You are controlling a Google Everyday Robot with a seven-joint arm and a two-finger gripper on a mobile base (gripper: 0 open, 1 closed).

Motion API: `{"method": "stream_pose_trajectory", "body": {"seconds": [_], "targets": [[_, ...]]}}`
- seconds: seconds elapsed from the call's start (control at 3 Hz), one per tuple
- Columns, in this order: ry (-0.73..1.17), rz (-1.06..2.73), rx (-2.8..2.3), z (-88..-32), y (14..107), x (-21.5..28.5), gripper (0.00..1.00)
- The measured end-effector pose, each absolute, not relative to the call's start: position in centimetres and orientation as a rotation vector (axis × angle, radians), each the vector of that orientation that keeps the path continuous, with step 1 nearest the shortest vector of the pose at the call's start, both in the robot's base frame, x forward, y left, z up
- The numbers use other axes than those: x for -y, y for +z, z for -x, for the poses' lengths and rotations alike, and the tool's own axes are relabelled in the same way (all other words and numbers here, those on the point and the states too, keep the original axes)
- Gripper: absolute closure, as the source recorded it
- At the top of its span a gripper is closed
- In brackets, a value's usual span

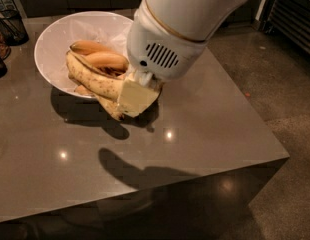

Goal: Pick banana from white bowl

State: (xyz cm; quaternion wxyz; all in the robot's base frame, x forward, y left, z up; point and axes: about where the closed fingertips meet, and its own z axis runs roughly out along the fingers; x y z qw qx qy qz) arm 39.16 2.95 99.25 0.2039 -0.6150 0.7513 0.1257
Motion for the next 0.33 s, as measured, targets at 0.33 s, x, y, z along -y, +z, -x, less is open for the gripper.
{"method": "stream_pose_trajectory", "body": {"seconds": [0.33], "targets": [[0.339,1.715,-2.081,-38.85,99.88,-3.13,1.00]]}}
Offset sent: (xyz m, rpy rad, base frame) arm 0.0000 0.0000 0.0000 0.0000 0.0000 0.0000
